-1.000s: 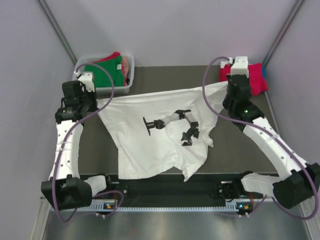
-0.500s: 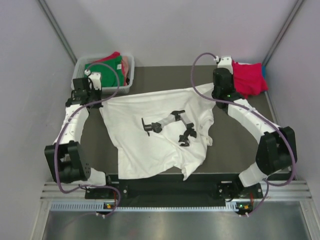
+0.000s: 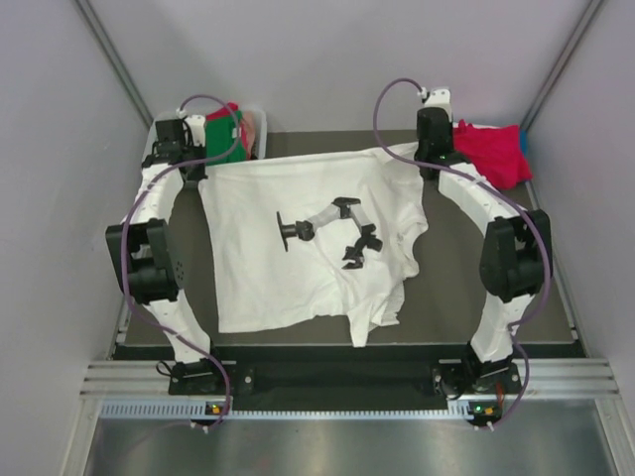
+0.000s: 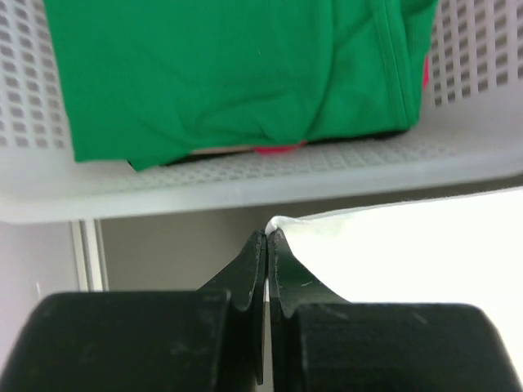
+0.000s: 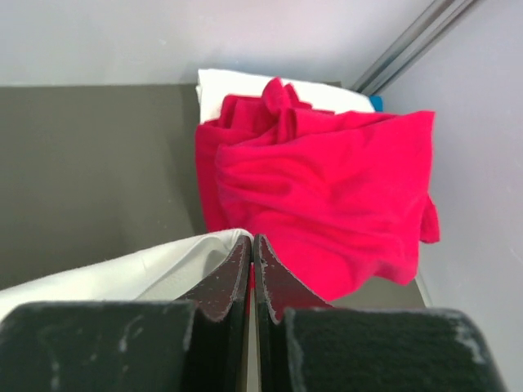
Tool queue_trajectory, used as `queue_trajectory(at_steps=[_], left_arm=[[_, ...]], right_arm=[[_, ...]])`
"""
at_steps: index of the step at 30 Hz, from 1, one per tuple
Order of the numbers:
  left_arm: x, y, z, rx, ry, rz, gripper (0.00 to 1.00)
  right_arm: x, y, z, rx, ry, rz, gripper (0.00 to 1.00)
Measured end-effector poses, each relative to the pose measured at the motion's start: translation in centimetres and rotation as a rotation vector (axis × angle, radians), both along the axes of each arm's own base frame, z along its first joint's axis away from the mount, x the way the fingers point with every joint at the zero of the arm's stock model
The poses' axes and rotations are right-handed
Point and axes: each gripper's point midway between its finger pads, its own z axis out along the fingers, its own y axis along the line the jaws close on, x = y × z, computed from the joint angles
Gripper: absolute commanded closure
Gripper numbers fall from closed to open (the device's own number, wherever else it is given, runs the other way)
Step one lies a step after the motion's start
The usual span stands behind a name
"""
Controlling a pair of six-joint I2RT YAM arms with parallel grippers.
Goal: Fold and stack the t-shirts
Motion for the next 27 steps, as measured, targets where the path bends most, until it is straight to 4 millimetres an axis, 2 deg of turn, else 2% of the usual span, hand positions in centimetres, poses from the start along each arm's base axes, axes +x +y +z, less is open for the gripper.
queue_trajectory(at_steps=[3,7,12,15,18,23,27], left_arm=[[0.8,0.3,0.5,0.008,-0.017,0.006,1.00],[0.8,0.3,0.5,0.009,-0.015,0.007,1.00],[-0.1,0.0,0.0,0.003,0.004,-0.004,1.00],[-1.4,-0.5,0.2,-0.003,0.016,-0.017,1.00],[-2.7,-1.2,1.4,-0.005,0.012,-0.037,1.00],[-5.9,-2.6,3.7,0.002,-0.003,-0.086,1.00],[-8.6,-3.2,4.4,0.001,0.008,-0.115,1.00]], right_arm=[[0.1,0.1,-1.4,-0.007,0.039,0.006,1.00],[-0.2,0.1,-2.2,-0.007,0.053,0.011,1.00],[-2.2,-0.3,-3.6,-0.002,0.090,0.009,1.00],[-4.3,-0.5,-3.8,0.004,0.106,0.009,1.00],[-6.8,0.1,-2.7,0.007,0.089,0.015,1.00],[-10.0,2.2,-0.3,0.007,0.041,0.048,1.00],[-11.8,3.2,-0.4,0.003,0.044,0.071,1.00]])
